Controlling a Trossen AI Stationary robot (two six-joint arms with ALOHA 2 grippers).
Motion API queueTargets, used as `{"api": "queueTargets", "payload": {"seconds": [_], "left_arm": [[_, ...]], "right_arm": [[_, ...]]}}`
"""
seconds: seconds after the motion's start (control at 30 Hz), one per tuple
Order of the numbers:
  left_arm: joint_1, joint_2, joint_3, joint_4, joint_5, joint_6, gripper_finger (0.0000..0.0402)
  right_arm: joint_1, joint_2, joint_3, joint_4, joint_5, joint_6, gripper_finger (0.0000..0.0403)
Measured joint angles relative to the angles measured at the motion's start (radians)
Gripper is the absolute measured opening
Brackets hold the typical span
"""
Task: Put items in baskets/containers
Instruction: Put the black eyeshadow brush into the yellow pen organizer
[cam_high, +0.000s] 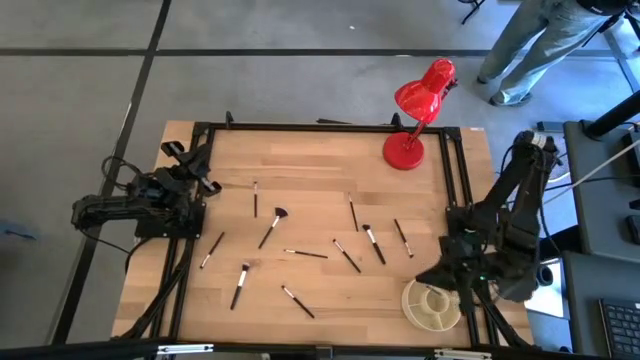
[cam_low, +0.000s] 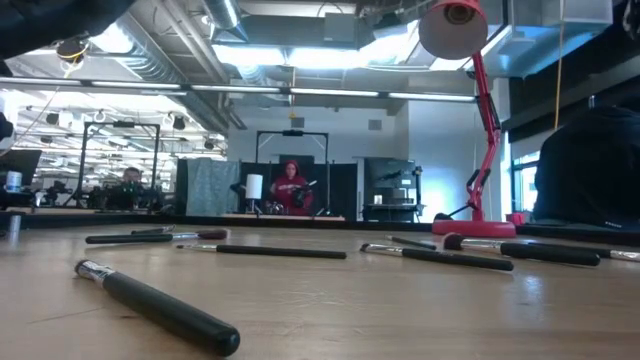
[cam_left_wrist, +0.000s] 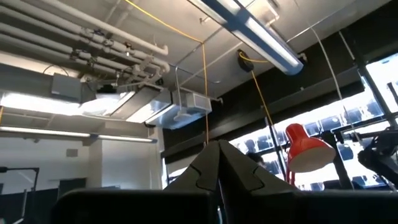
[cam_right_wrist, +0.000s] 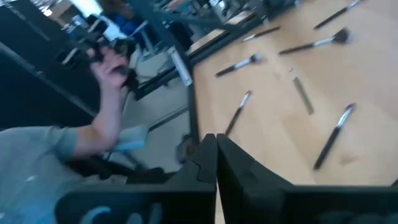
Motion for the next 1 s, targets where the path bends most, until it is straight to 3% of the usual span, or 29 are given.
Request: {"api": "queueTargets", "payload": {"seconds": [0.23,0.47,0.7,0.87,1.0], "left_arm": [[0.0,0.067,0.02,0.001,-0.031,-0.04,0.0001],[0.0,0.145,0.02,0.003,-0.061,-0.066,0.0004],[0.0,0.188,0.02,0.005,-0.067,-0.112,0.0004],[0.0,0.211,0.02,0.001,-0.066,-0.139,0.0007],[0.0,0.224,0.02,0.001,-0.066,-0.133,0.0005]], "right_arm": [[0.119,0.068,0.0,-0.035,0.207,0.085,0.0],[0.115,0.197,0.0,-0.035,0.253,0.164,0.0],[0.084,0.227,0.0,-0.011,0.161,0.228,0.0026],[0.036,0.173,0.0,-0.037,0.085,0.23,0.0074],[-0.019,0.086,0.0,-0.146,0.096,0.216,0.0095]]}}
